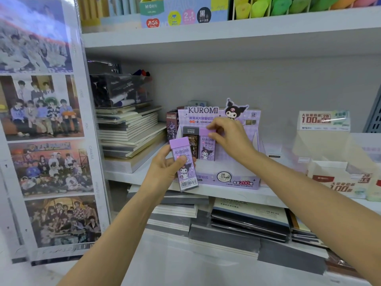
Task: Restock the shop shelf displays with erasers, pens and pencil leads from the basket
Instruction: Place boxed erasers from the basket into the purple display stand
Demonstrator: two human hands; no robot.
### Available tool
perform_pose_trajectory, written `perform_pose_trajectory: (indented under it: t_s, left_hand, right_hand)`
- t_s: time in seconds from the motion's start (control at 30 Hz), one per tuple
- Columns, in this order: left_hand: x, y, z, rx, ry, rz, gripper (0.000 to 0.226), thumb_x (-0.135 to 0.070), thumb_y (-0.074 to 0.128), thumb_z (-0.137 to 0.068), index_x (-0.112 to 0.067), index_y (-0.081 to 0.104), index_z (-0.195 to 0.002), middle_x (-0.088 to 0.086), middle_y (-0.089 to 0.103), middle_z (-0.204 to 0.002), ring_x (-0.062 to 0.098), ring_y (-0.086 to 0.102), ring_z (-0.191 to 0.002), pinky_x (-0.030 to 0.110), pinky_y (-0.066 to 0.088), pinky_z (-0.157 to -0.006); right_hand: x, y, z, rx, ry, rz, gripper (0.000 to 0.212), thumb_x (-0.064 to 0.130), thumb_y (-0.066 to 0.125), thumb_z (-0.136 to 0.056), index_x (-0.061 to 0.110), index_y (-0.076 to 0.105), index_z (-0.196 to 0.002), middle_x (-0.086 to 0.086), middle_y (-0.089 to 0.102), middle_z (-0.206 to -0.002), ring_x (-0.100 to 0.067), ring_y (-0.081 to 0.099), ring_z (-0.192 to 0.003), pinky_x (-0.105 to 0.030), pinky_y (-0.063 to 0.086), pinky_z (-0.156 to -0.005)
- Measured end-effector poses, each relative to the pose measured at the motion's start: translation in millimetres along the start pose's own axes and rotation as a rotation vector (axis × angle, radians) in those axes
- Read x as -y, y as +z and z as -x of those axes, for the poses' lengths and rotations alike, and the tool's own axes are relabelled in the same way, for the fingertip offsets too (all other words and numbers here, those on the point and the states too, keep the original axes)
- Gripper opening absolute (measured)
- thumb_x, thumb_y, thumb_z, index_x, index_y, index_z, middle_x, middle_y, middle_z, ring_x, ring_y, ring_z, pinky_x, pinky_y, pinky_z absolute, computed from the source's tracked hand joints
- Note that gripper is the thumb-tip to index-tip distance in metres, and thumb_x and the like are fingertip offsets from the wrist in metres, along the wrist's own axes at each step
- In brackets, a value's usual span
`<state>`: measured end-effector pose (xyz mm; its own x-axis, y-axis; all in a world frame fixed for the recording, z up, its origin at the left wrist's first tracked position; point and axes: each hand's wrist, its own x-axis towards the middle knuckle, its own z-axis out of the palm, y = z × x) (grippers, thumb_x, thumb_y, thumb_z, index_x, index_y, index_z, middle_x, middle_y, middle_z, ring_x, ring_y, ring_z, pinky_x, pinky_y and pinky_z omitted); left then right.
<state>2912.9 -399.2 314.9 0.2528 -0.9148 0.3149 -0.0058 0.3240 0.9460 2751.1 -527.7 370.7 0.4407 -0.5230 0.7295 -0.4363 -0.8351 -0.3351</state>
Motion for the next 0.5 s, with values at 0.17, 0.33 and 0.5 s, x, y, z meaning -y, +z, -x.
perform_pose_trajectory:
  t_s: [0.17,0.33,0.5]
  left_hand:
    - [-5,2,3,-0.017,0.054,-0.068,0.027,-0.012,0.06,-0.095,-0.023,0.061,-0.12,0.005,0.075,-0.103,0.022,0.072,-0.093,0.044,0.058,-0.084]
    - [-15,16,4,0.001,0.138,-0.074,0.025,-0.007,0.064,-0.092,-0.012,0.063,-0.116,0.007,0.076,-0.098,0.021,0.073,-0.088,0.033,0.058,-0.079]
    - [-16,29,11,-0.079,0.221,-0.242,0.025,-0.018,0.067,-0.091,-0.022,0.052,-0.11,0.0,0.075,-0.092,0.011,0.07,-0.086,0.023,0.051,-0.074]
  right_hand:
    - [8,-13,-1,-0.047,0.012,0.002,0.022,0.019,0.068,-0.089,0.012,0.071,-0.11,-0.001,0.055,-0.108,-0.016,0.055,-0.098,-0.029,0.05,-0.088]
    - [36,-27,10,0.156,0.045,-0.37,0.037,0.027,0.067,-0.09,0.019,0.062,-0.126,0.007,0.066,-0.112,-0.007,0.063,-0.099,-0.021,0.051,-0.087]
    - [34,-34,18,0.193,0.063,-0.444,0.023,0.007,0.068,-0.088,0.014,0.066,-0.109,0.002,0.068,-0.099,-0.014,0.068,-0.091,-0.024,0.057,-0.08]
